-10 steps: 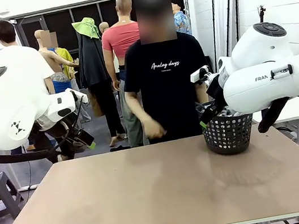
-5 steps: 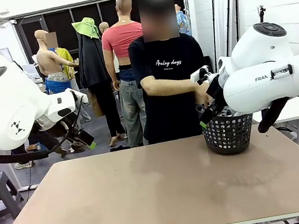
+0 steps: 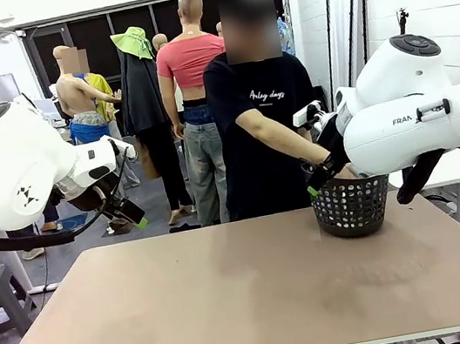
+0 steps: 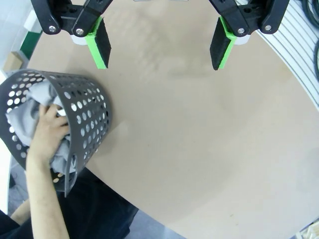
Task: Fold the training pants.
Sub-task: Grab both ends of the Training pants handed by a person.
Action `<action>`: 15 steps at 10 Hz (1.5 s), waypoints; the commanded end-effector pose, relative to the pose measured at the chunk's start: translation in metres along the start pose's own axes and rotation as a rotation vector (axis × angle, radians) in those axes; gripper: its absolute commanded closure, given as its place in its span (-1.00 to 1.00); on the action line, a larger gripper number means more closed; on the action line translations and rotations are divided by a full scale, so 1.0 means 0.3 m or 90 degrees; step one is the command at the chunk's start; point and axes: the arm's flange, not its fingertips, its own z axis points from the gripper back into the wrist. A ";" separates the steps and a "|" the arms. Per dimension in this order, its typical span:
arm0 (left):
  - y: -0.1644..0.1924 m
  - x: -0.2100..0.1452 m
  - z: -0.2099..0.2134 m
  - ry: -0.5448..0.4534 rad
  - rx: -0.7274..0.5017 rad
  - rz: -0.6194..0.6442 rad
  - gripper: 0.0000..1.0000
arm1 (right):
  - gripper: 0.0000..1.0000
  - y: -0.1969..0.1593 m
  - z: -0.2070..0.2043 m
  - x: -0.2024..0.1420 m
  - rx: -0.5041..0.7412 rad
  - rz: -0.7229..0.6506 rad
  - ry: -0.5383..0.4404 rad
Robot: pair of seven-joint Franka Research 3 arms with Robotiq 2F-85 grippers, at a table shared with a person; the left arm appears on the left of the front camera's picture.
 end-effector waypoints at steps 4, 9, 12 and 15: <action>0.003 0.003 0.002 -0.007 -0.002 0.002 -1.00 | -1.00 -0.002 -0.002 0.001 0.000 0.000 -0.002; 0.003 0.003 0.002 -0.007 -0.002 0.002 -1.00 | -1.00 -0.002 -0.002 0.001 0.000 0.000 -0.002; 0.003 0.003 0.002 -0.007 -0.002 0.002 -1.00 | -1.00 -0.002 -0.002 0.001 0.000 0.000 -0.002; 0.003 0.003 0.002 -0.007 -0.002 0.002 -1.00 | -1.00 -0.002 -0.002 0.001 0.000 0.000 -0.002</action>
